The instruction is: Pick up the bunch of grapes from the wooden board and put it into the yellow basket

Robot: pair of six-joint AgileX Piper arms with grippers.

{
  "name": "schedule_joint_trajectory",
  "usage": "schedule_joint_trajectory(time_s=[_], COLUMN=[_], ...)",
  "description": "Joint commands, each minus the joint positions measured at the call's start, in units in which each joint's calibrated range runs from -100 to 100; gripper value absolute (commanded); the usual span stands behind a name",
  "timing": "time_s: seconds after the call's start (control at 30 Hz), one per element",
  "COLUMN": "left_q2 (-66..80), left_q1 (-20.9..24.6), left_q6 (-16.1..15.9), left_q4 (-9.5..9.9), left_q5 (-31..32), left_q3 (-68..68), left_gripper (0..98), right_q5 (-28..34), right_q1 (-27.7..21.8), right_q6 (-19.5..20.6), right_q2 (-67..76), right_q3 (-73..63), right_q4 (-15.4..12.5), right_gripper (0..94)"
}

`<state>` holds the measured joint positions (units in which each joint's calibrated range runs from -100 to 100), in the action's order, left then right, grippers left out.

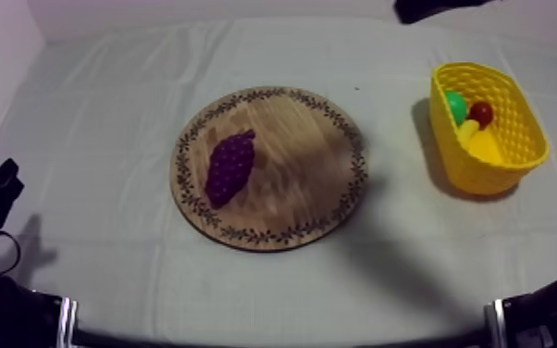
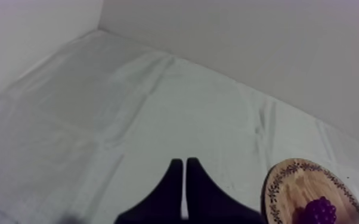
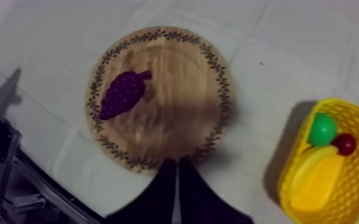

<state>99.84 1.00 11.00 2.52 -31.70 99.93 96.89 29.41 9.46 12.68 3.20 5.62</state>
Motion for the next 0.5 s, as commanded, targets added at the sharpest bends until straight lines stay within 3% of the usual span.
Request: schedule_joint_trajectory(time_s=[0.0, 0.2, 0.47], left_q2=[0.0, 0.0, 0.0], left_q1=[0.0, 0.0, 0.0], left_q6=[0.0, 0.0, 0.0], left_q4=[-0.01, -0.01, -0.01], left_q5=[0.0, 0.0, 0.0], left_q3=[0.0, 0.0, 0.0], left_gripper=[0.0, 0.0, 0.0], right_q5=[0.2, 0.1, 0.4], right_q1=[2.7, 6.2, 6.4], right_q6=[3.4, 8.3, 11.5], right_q2=[-4.5, -11.9, -20.9], right_q3=[-1.1, -4.8, -11.1], right_q4=[0.3, 0.0, -1.3], right_gripper=[0.4, 0.4, 0.6])
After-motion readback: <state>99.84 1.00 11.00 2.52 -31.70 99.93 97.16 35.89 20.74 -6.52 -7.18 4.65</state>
